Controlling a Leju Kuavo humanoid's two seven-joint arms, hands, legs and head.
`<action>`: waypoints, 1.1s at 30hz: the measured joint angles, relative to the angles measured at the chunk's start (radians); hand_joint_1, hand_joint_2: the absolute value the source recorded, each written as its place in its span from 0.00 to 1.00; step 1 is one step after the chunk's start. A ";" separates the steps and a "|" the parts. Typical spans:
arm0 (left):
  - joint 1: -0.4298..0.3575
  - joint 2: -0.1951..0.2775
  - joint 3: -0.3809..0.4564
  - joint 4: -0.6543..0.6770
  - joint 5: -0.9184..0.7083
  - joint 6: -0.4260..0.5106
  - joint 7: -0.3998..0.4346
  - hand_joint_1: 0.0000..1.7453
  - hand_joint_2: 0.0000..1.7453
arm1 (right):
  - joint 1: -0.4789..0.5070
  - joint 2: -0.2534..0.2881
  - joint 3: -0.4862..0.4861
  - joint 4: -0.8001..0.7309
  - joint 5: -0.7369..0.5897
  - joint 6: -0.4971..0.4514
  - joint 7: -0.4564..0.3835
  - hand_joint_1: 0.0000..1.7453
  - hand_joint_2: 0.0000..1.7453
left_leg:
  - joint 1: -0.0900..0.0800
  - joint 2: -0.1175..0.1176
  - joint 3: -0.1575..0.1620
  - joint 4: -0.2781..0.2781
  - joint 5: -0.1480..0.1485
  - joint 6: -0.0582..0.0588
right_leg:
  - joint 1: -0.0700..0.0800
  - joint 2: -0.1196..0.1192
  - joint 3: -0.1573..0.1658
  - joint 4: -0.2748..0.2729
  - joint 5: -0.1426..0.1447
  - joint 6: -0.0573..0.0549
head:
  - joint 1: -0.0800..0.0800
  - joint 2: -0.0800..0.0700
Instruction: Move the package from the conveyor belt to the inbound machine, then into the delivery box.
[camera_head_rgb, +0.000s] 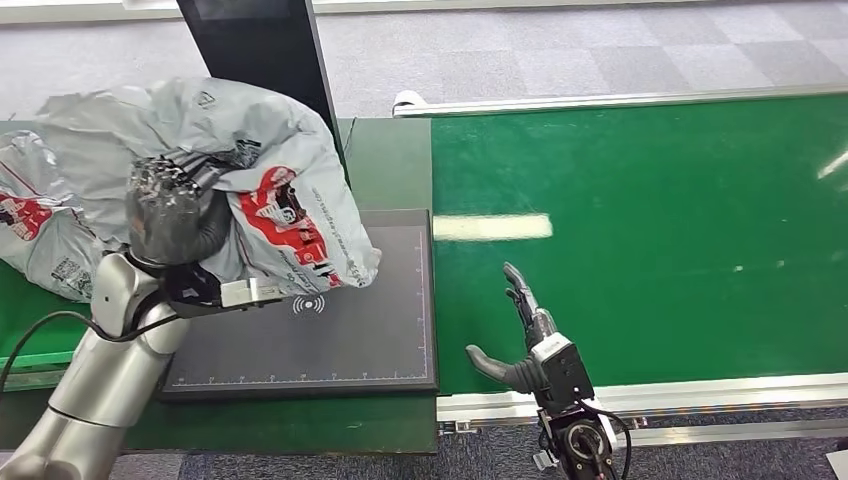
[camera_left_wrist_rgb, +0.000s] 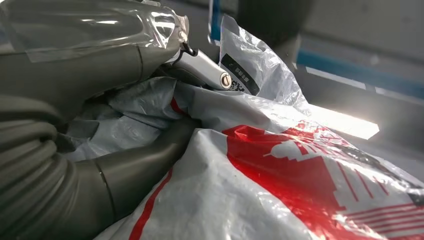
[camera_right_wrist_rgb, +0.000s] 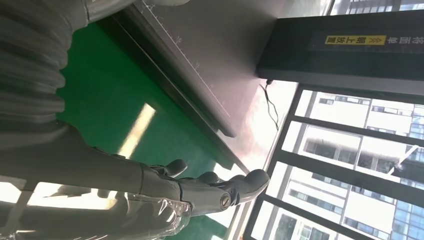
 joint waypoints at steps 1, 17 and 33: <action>-0.001 0.004 0.013 -0.015 0.002 0.006 -0.003 1.00 1.00 | 0.000 0.001 0.000 0.000 0.000 0.000 0.001 0.00 1.00 | 0.000 0.000 0.000 0.000 0.000 0.000 | 0.000 0.000 0.000 0.000 0.000 0.000 | 0.000 0.000; -0.250 0.095 0.212 0.398 -0.221 0.079 0.179 1.00 1.00 | -0.017 0.008 0.016 0.013 -0.004 -0.003 0.012 0.00 1.00 | 0.001 0.002 -0.001 0.000 0.002 -0.003 | 0.001 0.002 -0.002 0.001 0.002 -0.003 | 0.000 0.000; -0.298 0.100 0.232 0.547 -0.226 0.081 0.177 1.00 1.00 | -0.018 0.010 0.025 0.013 -0.004 -0.004 0.013 0.00 1.00 | 0.001 0.002 -0.002 0.000 0.002 -0.003 | 0.001 0.002 -0.003 0.000 0.002 -0.003 | 0.000 0.000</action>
